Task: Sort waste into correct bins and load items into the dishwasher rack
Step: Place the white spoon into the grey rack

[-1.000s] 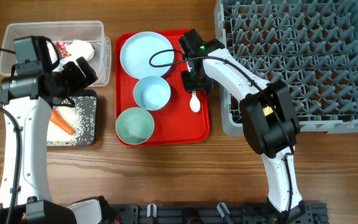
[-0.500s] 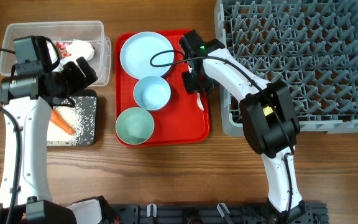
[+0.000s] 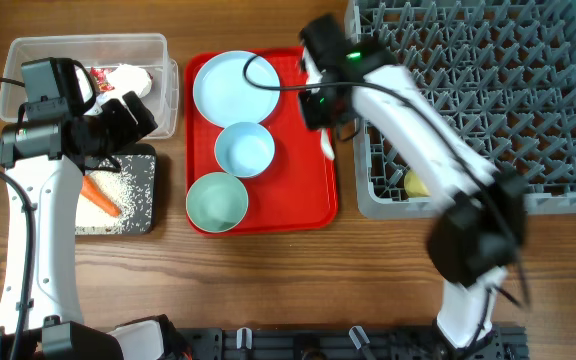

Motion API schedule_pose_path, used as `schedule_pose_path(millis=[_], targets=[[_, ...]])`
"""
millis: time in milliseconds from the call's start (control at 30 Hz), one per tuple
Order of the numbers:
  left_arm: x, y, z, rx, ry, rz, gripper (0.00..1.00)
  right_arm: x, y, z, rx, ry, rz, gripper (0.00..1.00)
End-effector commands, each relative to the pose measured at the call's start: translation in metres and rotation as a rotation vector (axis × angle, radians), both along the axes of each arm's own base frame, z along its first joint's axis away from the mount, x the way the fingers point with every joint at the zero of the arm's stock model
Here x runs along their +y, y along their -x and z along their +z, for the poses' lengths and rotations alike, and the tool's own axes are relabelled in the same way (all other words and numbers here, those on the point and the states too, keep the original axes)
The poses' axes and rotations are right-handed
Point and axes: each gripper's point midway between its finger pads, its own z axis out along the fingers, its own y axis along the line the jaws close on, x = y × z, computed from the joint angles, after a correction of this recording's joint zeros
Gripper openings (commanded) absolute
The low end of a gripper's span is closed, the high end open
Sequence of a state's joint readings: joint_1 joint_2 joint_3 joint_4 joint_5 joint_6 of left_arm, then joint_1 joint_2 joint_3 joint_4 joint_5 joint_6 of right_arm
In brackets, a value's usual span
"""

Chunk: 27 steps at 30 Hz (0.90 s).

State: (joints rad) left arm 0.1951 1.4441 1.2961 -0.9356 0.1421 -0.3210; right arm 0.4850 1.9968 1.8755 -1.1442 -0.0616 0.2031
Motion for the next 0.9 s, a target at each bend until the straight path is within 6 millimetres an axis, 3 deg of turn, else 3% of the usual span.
schedule_pose_path(millis=[0,133,267,467,633,700,733,767,867], targets=[[0.004,-0.002,-0.001,0.003,-0.003,0.017,1.00,-0.049,-0.004,0.076,-0.189,0.058,-0.061,0.04],[0.004,-0.002,-0.001,0.003,-0.003,0.017,1.00,-0.085,-0.003,0.080,-0.189,0.148,-0.076,0.04],[0.004,-0.002,-0.001,0.003,-0.003,0.017,1.00,-0.117,-0.006,0.042,-0.122,0.191,-0.127,0.04],[0.004,-0.002,-0.001,0.003,-0.003,0.017,1.00,-0.117,0.005,-0.018,-0.033,0.138,-0.126,0.04],[0.004,-0.002,-0.001,0.003,-0.003,0.017,1.00,-0.109,0.011,-0.047,-0.009,0.096,-0.102,0.05],[0.004,-0.002,-0.001,0.003,-0.003,0.017,1.00,-0.109,0.012,-0.052,-0.008,0.096,-0.103,0.16],[0.004,-0.002,-0.001,0.003,-0.003,0.017,1.00,-0.109,0.012,-0.053,-0.008,0.096,-0.104,0.29],[0.004,-0.002,-0.001,0.003,-0.003,0.017,1.00,-0.109,0.012,-0.053,-0.006,0.097,-0.104,0.49],[0.004,-0.002,-0.001,0.003,-0.003,0.017,1.00,-0.109,0.011,-0.053,-0.011,0.095,-0.103,0.55]])
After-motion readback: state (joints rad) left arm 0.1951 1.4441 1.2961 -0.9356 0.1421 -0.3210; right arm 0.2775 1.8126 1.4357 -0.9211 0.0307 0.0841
